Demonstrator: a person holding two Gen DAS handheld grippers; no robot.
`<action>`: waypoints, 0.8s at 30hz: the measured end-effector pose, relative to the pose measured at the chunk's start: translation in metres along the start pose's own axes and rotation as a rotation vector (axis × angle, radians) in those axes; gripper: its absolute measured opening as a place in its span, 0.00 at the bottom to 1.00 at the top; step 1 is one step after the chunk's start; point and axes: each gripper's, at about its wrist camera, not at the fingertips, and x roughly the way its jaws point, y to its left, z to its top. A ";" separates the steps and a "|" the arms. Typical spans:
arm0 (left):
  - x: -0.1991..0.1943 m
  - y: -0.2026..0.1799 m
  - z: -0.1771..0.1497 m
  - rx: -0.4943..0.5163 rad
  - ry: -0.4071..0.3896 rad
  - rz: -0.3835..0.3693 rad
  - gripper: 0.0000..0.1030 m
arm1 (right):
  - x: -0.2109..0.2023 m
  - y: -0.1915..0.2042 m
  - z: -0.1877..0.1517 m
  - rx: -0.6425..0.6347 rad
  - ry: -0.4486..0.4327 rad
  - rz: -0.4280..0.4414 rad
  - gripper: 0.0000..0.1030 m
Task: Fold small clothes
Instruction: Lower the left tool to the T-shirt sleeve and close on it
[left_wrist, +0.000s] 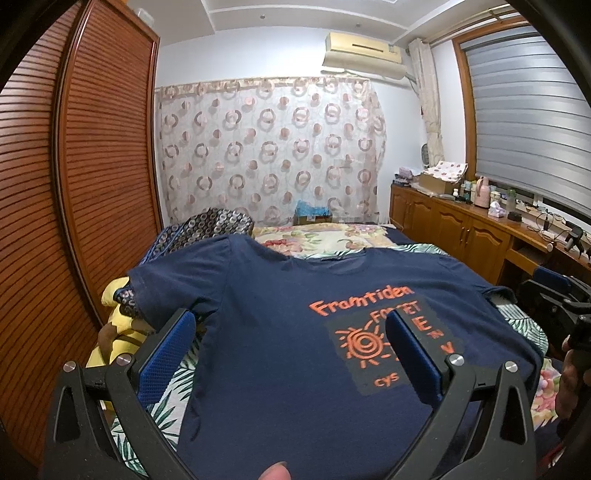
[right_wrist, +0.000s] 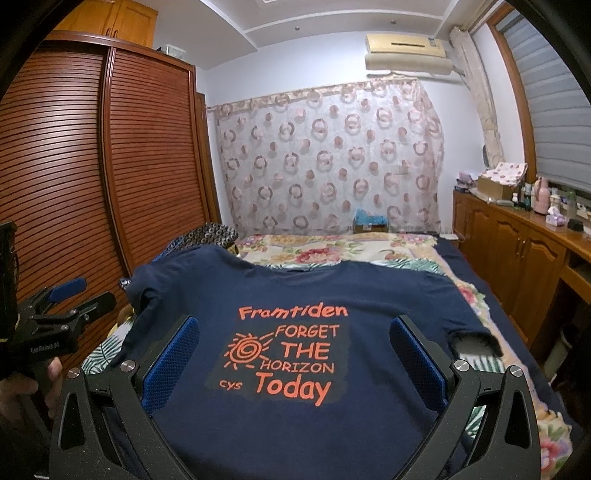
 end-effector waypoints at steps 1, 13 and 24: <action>0.002 0.003 0.000 -0.005 0.007 0.003 1.00 | 0.004 -0.001 0.000 0.002 0.007 0.004 1.00; 0.034 0.065 -0.025 -0.051 0.083 0.073 1.00 | 0.048 -0.007 -0.002 -0.020 0.106 0.054 1.00; 0.072 0.125 -0.033 -0.117 0.169 0.083 1.00 | 0.082 -0.014 0.007 -0.100 0.198 0.088 0.97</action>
